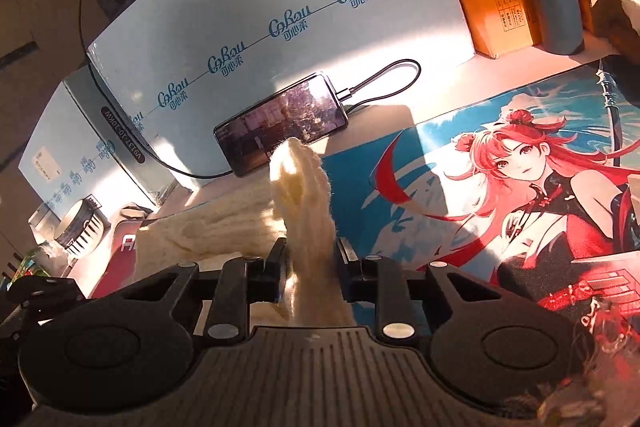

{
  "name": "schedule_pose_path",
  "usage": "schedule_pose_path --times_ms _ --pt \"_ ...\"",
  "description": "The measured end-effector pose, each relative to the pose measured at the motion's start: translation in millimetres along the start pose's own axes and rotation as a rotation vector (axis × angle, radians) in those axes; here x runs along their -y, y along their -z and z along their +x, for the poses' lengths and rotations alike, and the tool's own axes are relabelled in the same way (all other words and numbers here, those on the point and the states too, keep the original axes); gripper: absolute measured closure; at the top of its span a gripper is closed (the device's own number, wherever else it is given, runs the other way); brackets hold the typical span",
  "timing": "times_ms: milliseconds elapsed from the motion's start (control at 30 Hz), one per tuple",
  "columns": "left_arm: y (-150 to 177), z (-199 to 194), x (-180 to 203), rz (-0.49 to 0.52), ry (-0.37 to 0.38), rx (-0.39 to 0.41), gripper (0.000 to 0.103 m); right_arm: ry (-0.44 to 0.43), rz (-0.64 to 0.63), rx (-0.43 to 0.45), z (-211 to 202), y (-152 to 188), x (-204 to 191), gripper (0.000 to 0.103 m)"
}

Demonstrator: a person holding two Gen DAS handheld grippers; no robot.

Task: Fold clothes

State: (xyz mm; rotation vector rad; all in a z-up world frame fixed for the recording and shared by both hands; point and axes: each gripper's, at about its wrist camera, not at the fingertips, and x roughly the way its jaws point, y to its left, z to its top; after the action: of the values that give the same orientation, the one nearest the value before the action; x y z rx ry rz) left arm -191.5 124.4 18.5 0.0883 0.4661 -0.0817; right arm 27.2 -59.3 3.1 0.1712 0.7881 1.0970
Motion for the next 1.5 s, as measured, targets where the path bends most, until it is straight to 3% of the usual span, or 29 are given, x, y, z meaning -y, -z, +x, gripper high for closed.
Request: schedule_pose_path --times_ms 133,233,267,433,533,600,667,700,733,767,867,967,1033,1133,1167,1233,1267,1300,1500 --pt "-8 -26 39 0.086 0.068 0.047 0.092 0.004 0.1 0.037 -15 3 25 0.077" --pt "-7 -38 67 0.138 0.107 0.036 0.092 -0.007 0.185 0.059 -23 5 43 0.075" --pt "-6 -41 76 0.156 0.119 0.022 0.092 -0.011 0.211 0.065 -26 6 48 0.069" --pt "11 -39 116 0.216 0.218 -0.143 0.091 -0.024 0.292 0.077 -36 11 66 0.06" --pt "22 -32 123 0.218 0.27 -0.251 0.085 -0.026 0.331 0.084 -41 13 73 0.055" --pt "19 -39 120 0.202 0.298 -0.227 0.069 -0.015 0.344 0.091 -44 16 76 0.048" --pt "9 -51 116 0.186 0.309 -0.127 0.041 -0.003 0.363 0.098 -48 18 80 0.043" --pt "2 -58 111 0.165 0.315 -0.053 0.036 -0.002 0.37 0.103 -50 19 82 0.043" --pt "-4 -62 106 0.15 0.304 0.009 0.028 -0.002 0.373 0.109 -52 20 83 0.043" --pt "-7 -57 100 0.132 0.241 0.026 0.02 0.001 0.375 0.114 -53 21 84 0.042" --pt "-17 -43 83 0.078 0.053 0.075 0.013 0.02 0.372 0.124 -57 22 84 0.042" --pt "-12 0 70 0.061 -0.181 -0.063 0.013 0.032 0.371 0.124 -62 23 84 0.042" --pt "-4 27 63 0.061 -0.237 -0.172 0.013 0.056 0.358 0.122 -67 24 84 0.042" --pt "7 41 69 0.086 -0.139 -0.227 0.013 0.087 0.324 0.131 -75 24 83 0.042" --pt "7 43 71 0.103 -0.147 -0.217 0.013 0.099 0.31 0.131 -76 24 83 0.043" --pt "6 45 72 0.116 -0.16 -0.208 0.01 0.117 0.275 0.129 -78 23 83 0.058" --pt "6 46 72 0.113 -0.166 -0.209 0.01 0.115 0.246 0.124 -78 23 82 0.074" --pt "6 47 72 0.109 -0.172 -0.21 0.01 0.119 0.227 0.126 -78 22 82 0.081" --pt "10 36 81 0.122 -0.199 -0.192 0.01 0.185 0.179 0.197 -91 19 81 0.085"
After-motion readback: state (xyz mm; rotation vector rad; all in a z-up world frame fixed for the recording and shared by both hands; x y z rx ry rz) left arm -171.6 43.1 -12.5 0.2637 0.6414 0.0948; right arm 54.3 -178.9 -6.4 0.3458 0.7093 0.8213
